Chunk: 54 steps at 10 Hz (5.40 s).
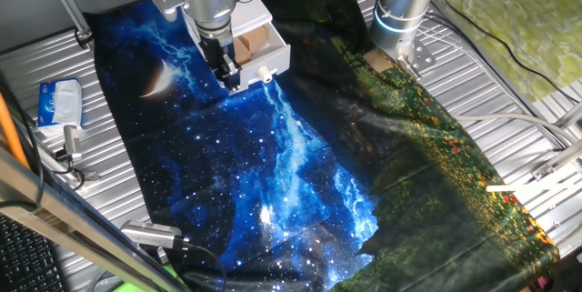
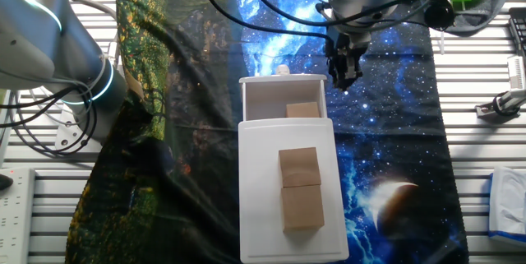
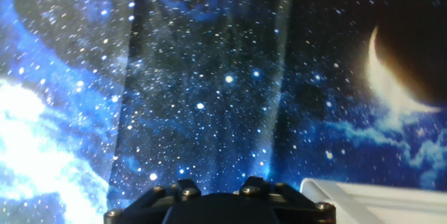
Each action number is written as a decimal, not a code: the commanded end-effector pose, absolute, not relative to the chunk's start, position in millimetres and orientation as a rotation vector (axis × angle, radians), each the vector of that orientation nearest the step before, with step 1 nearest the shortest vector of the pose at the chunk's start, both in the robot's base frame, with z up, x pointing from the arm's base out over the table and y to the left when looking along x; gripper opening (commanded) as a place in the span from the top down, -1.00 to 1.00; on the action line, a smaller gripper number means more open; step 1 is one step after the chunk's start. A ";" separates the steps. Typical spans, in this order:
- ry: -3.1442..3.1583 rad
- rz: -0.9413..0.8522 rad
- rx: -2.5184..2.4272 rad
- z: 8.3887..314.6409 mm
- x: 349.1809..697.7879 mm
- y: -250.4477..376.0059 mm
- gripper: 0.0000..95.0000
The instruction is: Grasp the handle and close the drawer
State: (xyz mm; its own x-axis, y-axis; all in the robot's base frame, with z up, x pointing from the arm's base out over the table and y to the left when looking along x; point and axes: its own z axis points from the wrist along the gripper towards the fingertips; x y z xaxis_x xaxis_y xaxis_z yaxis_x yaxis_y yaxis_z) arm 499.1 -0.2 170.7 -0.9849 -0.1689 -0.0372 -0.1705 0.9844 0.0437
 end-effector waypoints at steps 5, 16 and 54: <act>3.095 0.074 -0.277 170.3 500.0 0.1 1.00; 2.894 -0.172 -1.359 197.5 504.2 29.5 1.00; 2.347 0.101 -2.252 218.3 546.7 60.0 1.00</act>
State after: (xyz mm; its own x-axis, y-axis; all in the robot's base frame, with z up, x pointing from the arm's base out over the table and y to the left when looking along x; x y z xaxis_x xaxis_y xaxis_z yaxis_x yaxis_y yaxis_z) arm 544.1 59.0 217.9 -0.0447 -0.9979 0.0461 -0.9936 0.0492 0.1016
